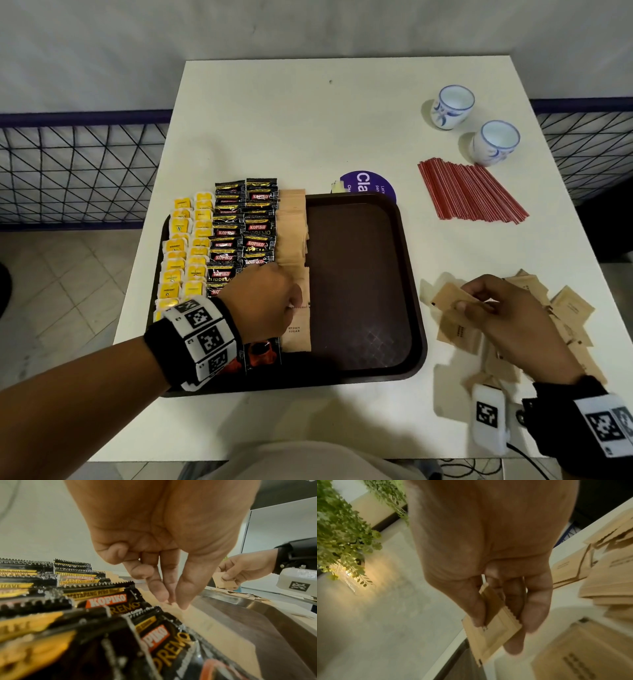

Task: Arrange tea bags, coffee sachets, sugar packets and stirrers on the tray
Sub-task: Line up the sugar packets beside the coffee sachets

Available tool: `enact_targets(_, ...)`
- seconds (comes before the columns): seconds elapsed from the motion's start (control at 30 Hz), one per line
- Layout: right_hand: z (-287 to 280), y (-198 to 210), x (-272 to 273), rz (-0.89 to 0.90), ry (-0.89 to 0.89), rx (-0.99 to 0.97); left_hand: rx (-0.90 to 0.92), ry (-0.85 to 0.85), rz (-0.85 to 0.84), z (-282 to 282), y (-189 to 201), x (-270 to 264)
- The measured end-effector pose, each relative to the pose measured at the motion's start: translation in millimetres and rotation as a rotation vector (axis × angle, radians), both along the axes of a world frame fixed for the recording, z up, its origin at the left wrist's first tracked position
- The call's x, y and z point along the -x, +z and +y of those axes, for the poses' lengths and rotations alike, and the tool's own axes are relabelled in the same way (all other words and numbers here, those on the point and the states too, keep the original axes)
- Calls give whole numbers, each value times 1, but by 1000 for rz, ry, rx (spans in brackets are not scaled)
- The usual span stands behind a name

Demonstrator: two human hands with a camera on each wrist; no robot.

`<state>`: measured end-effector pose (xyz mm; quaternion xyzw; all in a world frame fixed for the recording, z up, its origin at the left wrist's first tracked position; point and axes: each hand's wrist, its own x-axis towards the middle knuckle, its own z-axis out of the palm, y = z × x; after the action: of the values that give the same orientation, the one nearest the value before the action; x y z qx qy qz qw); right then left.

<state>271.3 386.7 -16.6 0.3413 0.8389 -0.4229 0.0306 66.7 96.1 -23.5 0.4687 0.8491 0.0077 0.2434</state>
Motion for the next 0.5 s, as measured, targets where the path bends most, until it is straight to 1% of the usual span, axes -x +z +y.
enact_targets(0.07, -6, 7, 4, 82, -3, 120, -64, 22, -7, 0, 0, -1)
enact_targets(0.13, -16, 12, 10, 103, 44, 214, -163, 47, -22, 3, 2, -1)
enact_targets(0.23, -36, 9, 22, 68, 215, 180, -274, 72, -89, 14, 8, -2)
enact_targets(0.3, -49, 5, 31, 68, 286, 201, -348, 117, -222, 24, 13, -5)
enact_targets(0.37, -61, 2, 38, 76, 293, 254, -396, 166, -355, 33, 17, -9)
enact_targets(0.5, -78, 1, 48, 85, 303, 309, -420, 253, -581, 45, 19, -17)
